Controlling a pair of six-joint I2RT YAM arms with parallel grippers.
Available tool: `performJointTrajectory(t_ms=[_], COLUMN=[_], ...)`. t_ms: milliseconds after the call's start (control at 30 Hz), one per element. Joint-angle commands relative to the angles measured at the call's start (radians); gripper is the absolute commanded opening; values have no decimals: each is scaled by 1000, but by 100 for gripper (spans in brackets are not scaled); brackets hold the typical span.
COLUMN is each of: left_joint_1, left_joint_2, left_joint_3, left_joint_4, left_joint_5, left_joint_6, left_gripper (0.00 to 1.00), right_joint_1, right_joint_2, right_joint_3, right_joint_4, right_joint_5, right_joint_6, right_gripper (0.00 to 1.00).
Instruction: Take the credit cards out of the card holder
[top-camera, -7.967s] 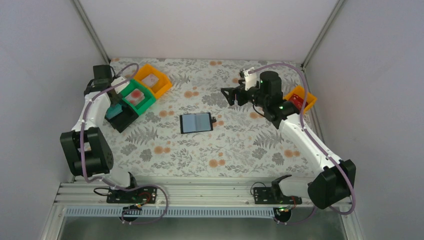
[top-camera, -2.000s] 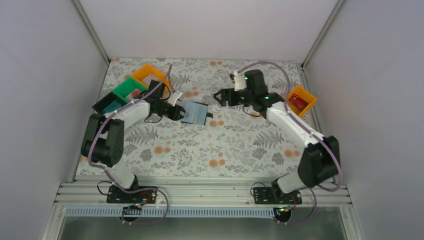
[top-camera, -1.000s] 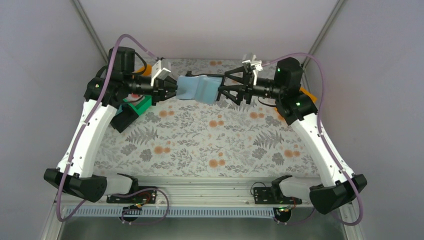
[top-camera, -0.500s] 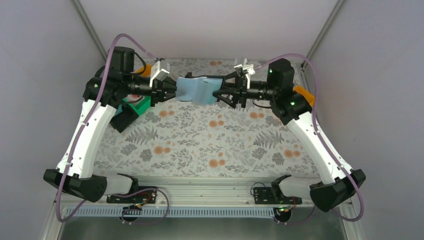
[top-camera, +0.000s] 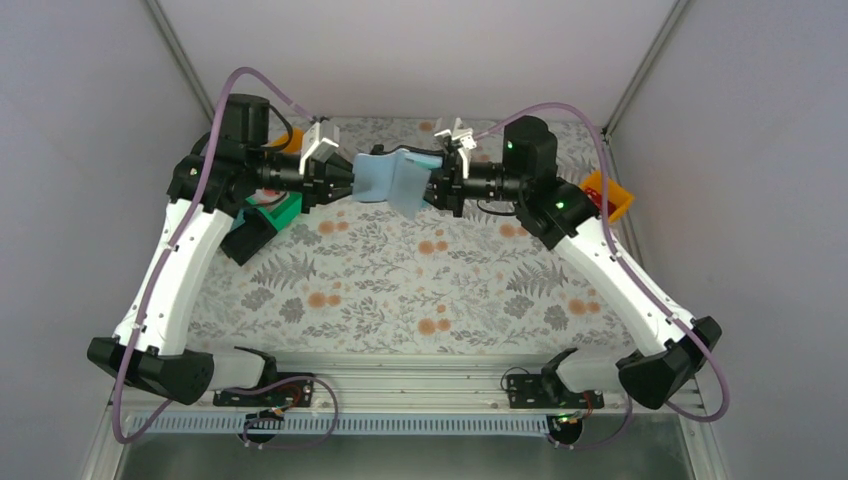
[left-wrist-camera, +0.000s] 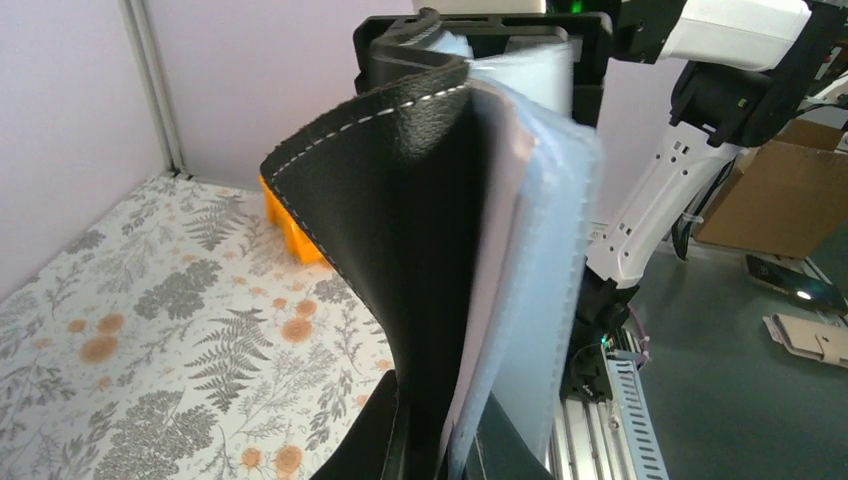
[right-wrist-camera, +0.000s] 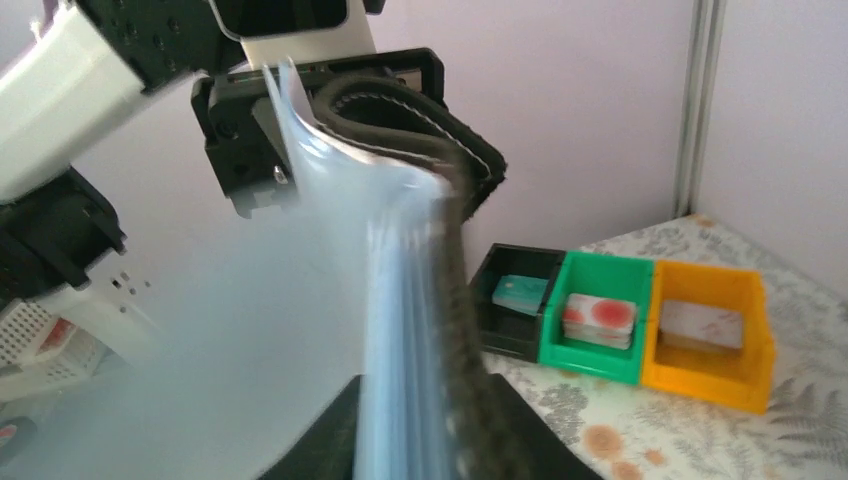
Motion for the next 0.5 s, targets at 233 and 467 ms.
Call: performJointTrajectory(t_ms=[233, 467], left_joint_1=[-6, -41], left_joint_2=[-20, 16], left_joint_3=[-28, -4], left_joint_4=[65, 150], left_joint_5=[-177, -458], left_joint_6=[-16, -86], left_gripper=[68, 100], right_joint_1=[44, 89], right_joint_2=[44, 191], right_joint_3=[116, 267], right_joint_4=[-51, -246], right_joint_5=[279, 689], right_joint_6=[144, 390], right_gripper=[4, 4])
